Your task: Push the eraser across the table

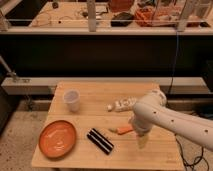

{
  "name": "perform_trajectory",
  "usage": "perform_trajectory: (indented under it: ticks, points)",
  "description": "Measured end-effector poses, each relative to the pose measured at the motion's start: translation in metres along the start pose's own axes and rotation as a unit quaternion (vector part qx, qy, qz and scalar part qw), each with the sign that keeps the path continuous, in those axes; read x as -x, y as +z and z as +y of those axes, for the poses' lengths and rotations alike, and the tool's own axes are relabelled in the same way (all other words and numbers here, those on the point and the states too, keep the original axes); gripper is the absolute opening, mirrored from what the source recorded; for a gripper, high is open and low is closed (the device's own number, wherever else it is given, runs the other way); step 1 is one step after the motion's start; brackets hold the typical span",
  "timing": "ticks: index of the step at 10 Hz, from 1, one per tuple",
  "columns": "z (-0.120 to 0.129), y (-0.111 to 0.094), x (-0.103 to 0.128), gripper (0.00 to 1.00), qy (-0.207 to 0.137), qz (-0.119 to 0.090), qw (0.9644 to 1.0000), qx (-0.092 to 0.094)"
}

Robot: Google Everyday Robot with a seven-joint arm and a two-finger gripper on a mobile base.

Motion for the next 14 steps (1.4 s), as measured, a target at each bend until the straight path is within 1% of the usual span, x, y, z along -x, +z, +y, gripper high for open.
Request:
perform_trajectory:
  ticks: [8,9,10,12,13,14]
  points:
    - [0.004,0.012,0.011,0.8,-0.01,-0.007,0.9999,0.011]
    - [0.005,0.013,0.012,0.78,-0.011,-0.006,0.9998,0.013]
    - [0.006,0.014,0.013,0.75,-0.012,-0.007,0.9998,0.015]
    - [0.007,0.017,0.016,0.63,-0.016,-0.009,0.9997,0.018]
    - [0.007,0.018,0.018,0.53,-0.018,-0.01,0.9996,0.02]
    - [0.007,0.019,0.018,0.46,-0.019,-0.011,0.9996,0.021]
